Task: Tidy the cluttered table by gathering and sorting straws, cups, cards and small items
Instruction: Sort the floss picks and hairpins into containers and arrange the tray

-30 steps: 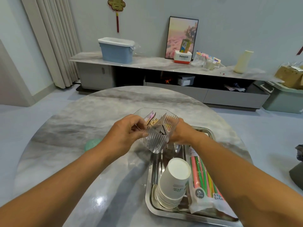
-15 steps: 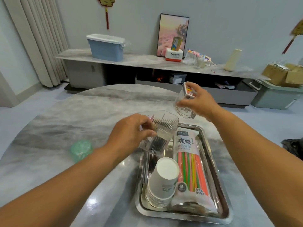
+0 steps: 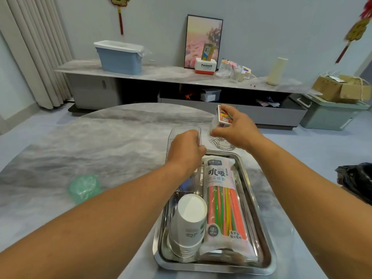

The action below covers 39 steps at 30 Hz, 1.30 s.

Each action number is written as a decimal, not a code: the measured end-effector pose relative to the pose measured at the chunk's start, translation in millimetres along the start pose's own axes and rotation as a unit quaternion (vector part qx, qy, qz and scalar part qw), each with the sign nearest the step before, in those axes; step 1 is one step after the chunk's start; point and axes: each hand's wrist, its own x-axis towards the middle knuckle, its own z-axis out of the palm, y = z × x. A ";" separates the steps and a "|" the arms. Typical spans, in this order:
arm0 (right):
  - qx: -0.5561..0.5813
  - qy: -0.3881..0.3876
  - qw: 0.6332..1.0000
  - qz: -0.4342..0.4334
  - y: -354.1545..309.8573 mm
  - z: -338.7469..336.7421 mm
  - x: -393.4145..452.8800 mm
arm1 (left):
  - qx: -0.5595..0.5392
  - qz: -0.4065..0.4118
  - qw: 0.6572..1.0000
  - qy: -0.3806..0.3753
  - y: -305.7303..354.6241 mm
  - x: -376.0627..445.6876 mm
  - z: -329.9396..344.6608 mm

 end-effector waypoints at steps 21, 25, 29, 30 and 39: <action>0.119 -0.048 0.987 -0.097 -16.2 10.2 -39.2 | -0.074 0.141 0.986 -0.041 -79.2 -58.9 -41.6; 0.119 -0.084 0.982 -0.123 -26.8 19.5 -52.9 | -0.056 0.041 0.952 -0.299 -86.2 -91.2 -65.6; 0.099 -0.104 0.982 -0.126 -34.2 24.3 -65.4 | -0.060 -0.002 0.892 -0.447 -78.7 -107.1 -84.1; 0.096 -0.103 0.982 -0.125 -35.8 24.7 -68.6 | -0.031 0.008 0.897 -0.442 -77.0 -111.9 -82.9; 0.117 -0.101 0.981 -0.114 -39.5 29.3 -89.9 | 0.082 0.079 0.974 -0.198 -87.1 -152.2 -25.8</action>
